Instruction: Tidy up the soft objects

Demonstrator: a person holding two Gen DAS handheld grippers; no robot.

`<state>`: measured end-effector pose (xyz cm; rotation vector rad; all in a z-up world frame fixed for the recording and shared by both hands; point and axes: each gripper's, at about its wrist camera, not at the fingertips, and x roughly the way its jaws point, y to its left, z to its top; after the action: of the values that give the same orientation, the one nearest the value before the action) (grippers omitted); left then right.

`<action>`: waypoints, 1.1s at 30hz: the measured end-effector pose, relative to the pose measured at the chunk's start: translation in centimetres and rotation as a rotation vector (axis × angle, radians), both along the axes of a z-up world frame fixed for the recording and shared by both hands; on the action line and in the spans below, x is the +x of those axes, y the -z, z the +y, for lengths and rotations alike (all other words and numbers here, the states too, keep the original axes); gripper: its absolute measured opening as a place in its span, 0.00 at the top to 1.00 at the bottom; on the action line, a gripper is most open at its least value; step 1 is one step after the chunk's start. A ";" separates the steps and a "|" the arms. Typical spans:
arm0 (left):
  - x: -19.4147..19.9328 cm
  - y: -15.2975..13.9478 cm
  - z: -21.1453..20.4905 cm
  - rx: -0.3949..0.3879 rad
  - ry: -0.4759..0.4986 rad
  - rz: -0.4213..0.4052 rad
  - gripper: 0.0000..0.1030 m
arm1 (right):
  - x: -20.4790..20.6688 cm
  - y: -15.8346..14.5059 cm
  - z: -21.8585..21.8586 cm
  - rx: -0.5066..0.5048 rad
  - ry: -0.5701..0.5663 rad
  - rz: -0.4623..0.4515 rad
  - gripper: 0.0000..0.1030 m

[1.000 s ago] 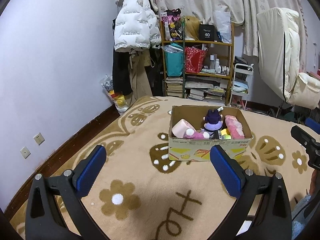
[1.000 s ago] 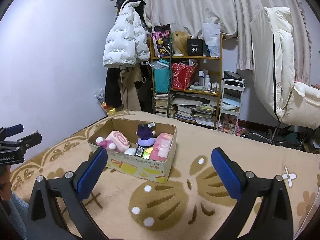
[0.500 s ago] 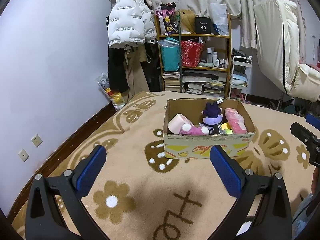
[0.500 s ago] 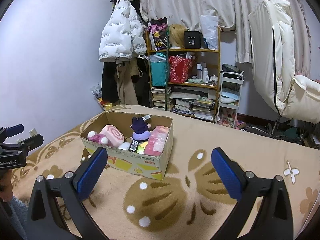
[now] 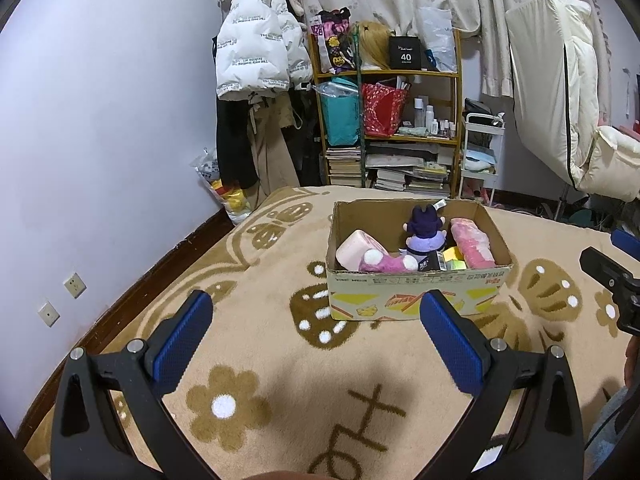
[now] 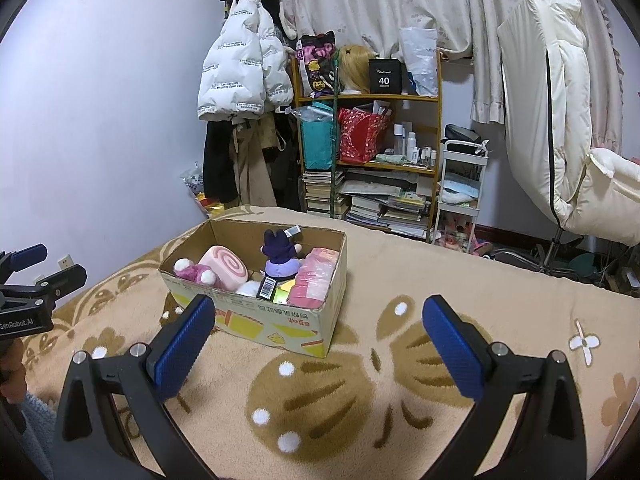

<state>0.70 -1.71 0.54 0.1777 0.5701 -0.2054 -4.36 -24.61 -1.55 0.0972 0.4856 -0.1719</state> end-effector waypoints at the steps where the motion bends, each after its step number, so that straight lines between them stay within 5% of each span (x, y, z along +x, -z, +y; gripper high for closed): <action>1: 0.1 0.0 0.0 -0.002 0.000 0.000 0.01 | 0.0 0.0 0.0 0.000 -0.001 0.001 0.00; 33: -0.3 -0.2 0.0 -0.004 -0.009 0.004 0.01 | 0.1 0.1 -0.1 -0.001 -0.002 0.004 0.00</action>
<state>0.40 -1.73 0.73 0.1710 0.5742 -0.1980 -4.29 -24.68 -1.61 0.0954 0.4895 -0.1708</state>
